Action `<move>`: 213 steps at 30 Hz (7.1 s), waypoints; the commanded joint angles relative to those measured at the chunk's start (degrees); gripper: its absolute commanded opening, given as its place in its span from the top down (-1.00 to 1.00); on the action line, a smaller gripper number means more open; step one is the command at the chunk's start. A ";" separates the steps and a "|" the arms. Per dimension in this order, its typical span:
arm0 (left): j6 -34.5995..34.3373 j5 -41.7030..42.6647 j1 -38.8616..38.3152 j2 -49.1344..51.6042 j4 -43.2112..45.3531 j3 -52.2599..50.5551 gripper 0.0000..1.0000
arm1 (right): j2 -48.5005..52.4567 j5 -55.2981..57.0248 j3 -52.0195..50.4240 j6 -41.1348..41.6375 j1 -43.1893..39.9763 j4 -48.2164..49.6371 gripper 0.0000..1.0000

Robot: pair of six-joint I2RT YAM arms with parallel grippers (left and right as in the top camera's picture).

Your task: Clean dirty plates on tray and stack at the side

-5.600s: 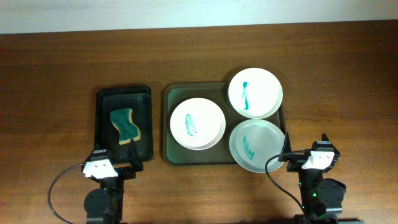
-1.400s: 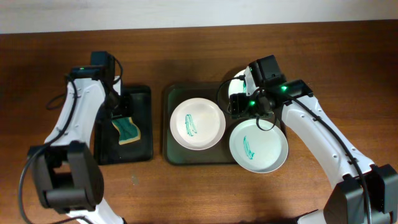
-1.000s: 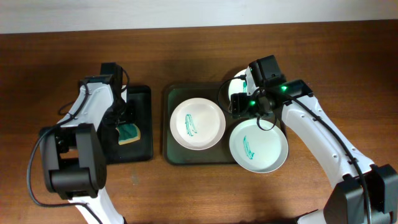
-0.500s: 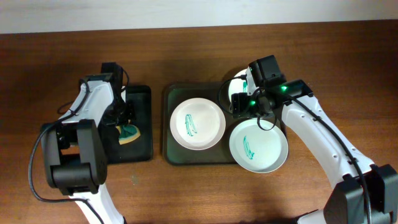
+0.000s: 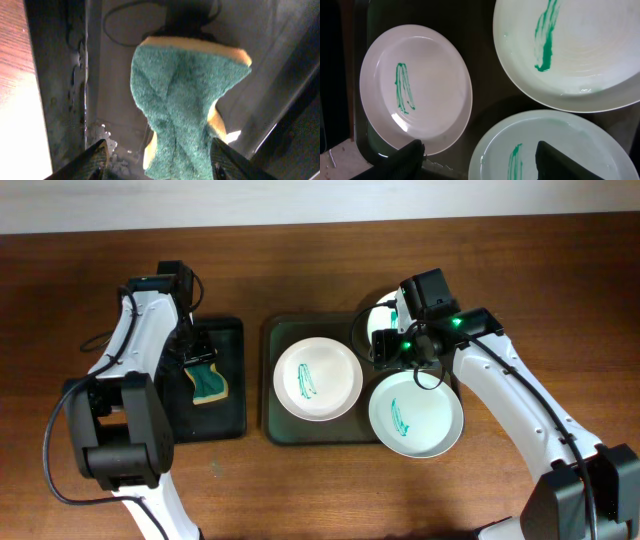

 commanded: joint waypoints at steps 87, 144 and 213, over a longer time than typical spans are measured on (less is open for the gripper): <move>1.77 12.31 -22.16 -2.12 26.36 -10.86 1.00 | 21.09 -3.87 0.98 21.49 5.57 10.88 0.92; 27.69 29.20 -22.05 7.15 16.68 -1.40 1.00 | 21.09 -3.61 0.98 21.27 5.57 10.47 0.92; 7.58 8.02 -7.19 7.21 -0.15 27.78 1.00 | 12.66 41.22 16.92 9.94 18.32 -9.11 0.92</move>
